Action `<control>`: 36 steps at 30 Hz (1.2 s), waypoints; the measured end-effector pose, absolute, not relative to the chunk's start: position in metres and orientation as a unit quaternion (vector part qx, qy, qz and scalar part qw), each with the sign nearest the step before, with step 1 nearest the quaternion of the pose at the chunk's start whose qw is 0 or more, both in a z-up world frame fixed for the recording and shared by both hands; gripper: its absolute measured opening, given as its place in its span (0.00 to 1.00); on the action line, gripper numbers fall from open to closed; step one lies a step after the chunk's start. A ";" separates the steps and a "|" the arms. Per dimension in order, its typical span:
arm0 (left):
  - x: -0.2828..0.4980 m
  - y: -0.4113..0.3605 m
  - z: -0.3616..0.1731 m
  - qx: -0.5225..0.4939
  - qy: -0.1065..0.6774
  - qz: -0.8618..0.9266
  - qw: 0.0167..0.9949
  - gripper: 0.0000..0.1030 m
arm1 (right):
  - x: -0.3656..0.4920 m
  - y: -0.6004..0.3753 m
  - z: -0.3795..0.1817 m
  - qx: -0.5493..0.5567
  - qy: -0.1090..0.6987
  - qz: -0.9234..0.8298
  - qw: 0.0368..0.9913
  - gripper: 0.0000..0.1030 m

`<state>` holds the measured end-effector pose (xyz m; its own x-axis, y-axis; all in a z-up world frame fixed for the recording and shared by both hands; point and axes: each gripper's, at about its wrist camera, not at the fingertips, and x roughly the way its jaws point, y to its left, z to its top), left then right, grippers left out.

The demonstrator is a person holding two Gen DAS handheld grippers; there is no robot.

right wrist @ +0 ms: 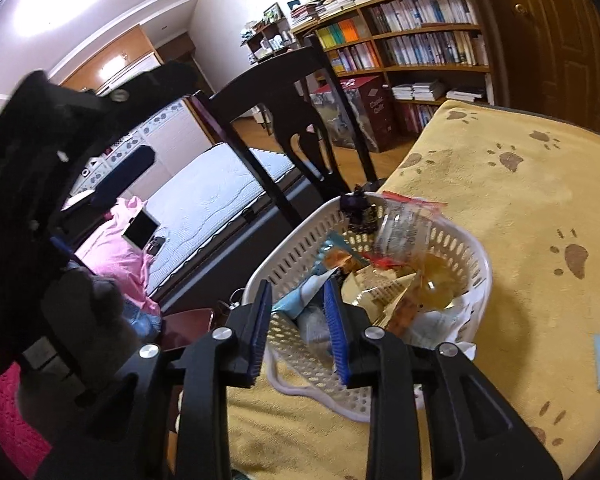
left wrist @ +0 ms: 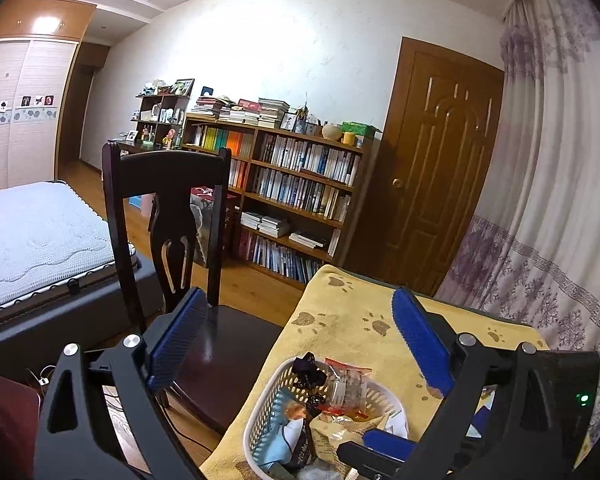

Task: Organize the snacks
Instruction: 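Carry the silver wrapped snack over the basket with the right gripper, then open the right gripper to drop the silver snack, move toward tissue pack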

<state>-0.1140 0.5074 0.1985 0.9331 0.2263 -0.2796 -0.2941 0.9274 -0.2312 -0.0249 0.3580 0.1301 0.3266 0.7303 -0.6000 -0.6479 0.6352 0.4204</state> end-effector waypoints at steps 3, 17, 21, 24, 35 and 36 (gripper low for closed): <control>-0.114 0.508 0.198 -0.136 0.126 0.133 0.974 0.92 | -0.022 0.353 0.125 0.059 0.404 0.415 0.813 0.32; -0.112 0.493 0.196 -0.121 0.134 0.119 0.976 0.94 | -0.019 0.321 0.118 0.097 0.398 0.379 0.830 0.52; -0.110 0.493 0.197 -0.121 0.135 0.118 0.976 0.94 | -0.017 0.309 0.114 0.108 0.398 0.366 0.834 0.61; -0.110 0.493 0.197 -0.122 0.135 0.118 0.976 0.95 | -0.013 0.298 0.109 0.122 0.400 0.351 0.838 0.62; -0.104 0.479 0.194 -0.109 0.140 0.106 0.978 0.95 | 0.007 0.240 0.102 0.175 0.392 0.284 0.857 0.65; -0.104 0.478 0.194 -0.108 0.141 0.105 0.979 0.95 | 0.011 0.234 0.100 0.180 0.392 0.274 0.859 0.65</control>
